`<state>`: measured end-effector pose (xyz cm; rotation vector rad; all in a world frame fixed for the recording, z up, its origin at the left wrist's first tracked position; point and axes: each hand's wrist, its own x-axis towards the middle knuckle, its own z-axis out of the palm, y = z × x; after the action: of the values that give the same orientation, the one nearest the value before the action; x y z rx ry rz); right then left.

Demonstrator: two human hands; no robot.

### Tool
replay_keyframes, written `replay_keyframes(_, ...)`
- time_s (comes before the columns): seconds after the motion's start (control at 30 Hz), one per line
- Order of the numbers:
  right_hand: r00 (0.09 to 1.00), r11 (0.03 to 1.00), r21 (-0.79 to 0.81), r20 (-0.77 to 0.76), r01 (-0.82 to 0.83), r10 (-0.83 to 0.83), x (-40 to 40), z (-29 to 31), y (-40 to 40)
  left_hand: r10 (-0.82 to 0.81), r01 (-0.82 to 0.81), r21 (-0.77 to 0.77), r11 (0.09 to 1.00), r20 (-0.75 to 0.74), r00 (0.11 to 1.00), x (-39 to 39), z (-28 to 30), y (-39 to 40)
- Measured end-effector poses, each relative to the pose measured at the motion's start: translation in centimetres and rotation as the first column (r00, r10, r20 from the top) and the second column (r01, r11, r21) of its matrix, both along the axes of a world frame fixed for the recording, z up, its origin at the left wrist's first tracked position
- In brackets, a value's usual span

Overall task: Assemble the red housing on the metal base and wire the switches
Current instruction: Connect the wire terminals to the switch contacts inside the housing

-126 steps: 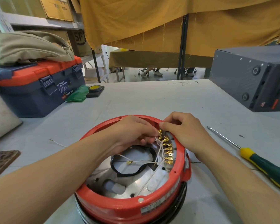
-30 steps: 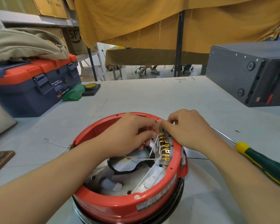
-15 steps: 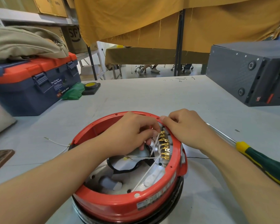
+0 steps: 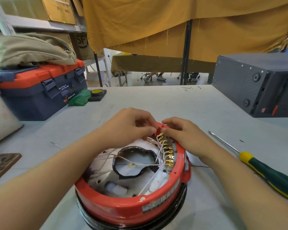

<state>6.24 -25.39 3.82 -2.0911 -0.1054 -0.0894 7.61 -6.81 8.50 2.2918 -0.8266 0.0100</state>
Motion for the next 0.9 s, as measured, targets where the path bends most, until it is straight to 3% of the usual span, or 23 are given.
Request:
replay_keyframes(0.1, 0.99, 0.976, 0.195, -0.083, -0.094, 0.112, -0.2, -0.1, 0.1, 0.089, -0.09, -0.014, 0.996, -0.028, 0.996, 0.2, 0.7, 3.0)
replay_keyframes(0.27, 0.996, 0.984, 0.166, -0.054, -0.056, 0.066, -0.3, 0.1, 0.2, 0.37, -0.369, -0.099, 0.924, -0.015, 0.929, 0.5, -0.2, 9.7)
replay_keyframes(0.37, 0.997, 0.986, 0.163, -0.055, -0.041, 0.05, -0.5, 0.3, 0.3, 0.479, -0.478, -0.064, 0.876, -0.004, 0.878, 0.6, -1.4, 13.2)
replay_keyframes(0.57, 0.999, 0.991, 0.131, -0.039, 0.031, -0.026, -0.7, 0.5, 0.6, 0.507, -0.498, 0.214, 0.84, 0.017, 0.862, 0.4, -4.7, 16.9)
replay_keyframes(0.9, 0.993, 0.993, 0.039, -0.01, 0.114, -0.114, -0.8, 0.6, 0.6, 0.407, -0.472, 0.314, 0.824, 0.252, 0.878, 1.5, -6.8, 15.3)
